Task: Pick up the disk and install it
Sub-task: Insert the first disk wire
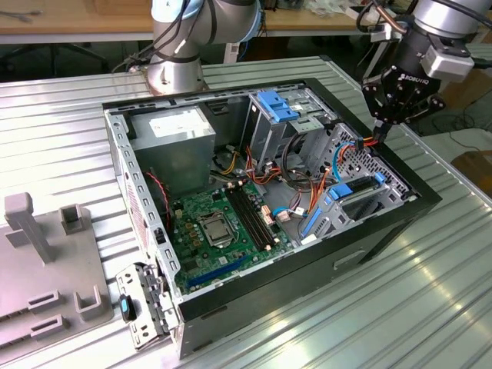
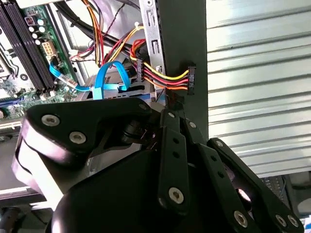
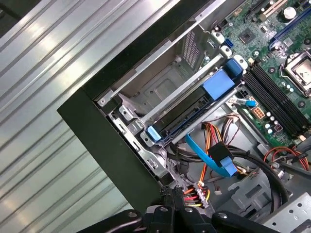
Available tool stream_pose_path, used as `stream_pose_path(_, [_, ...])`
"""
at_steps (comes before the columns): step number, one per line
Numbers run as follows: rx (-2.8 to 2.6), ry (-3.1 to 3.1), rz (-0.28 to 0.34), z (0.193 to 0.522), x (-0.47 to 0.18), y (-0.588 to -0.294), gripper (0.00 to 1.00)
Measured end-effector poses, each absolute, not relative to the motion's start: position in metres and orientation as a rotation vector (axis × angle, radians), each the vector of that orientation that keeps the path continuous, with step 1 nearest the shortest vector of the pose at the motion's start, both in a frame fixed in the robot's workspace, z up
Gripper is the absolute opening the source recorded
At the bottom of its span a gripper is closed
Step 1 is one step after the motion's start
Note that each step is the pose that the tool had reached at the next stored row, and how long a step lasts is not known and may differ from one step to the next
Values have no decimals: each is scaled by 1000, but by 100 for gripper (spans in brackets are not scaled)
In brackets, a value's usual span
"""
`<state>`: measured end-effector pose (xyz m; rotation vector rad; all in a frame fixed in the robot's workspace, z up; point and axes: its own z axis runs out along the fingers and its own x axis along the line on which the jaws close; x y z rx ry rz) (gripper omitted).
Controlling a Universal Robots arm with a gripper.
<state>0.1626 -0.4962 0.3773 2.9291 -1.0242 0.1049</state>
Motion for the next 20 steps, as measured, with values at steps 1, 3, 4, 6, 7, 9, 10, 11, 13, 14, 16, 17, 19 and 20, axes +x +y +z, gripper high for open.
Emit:
stream_pose_path(1, [2936,-1005,105,377,163,-496,11])
stream_pose_path(3, [2957,-946,107,377,163,-496,11])
stream_pose_path(4, [2965,-922,107,377,163,-496,11])
stream_pose_path(6, [2995,-827,109,377,163,-496,11])
stream_pose_path(7, [3012,-770,110,377,163,-496,11])
stream_pose_path(9, [3032,-694,112,377,163,-496,11])
stream_pose_path(10, [3038,-672,112,377,163,-496,11])
stream_pose_path(11, [3042,-653,113,377,163,-496,11])
stream_pose_path(13, [3051,-618,117,377,163,-496,11])
stream_pose_path(14, [3057,-589,119,377,163,-496,11])
stream_pose_path(16, [3068,-537,120,377,163,-496,11])
stream_pose_path(17, [3072,-517,121,377,163,-496,11])
stream_pose_path(19, [3084,-455,122,377,163,-496,11])
stream_pose_path(20, [3088,-427,122,377,163,-496,11])
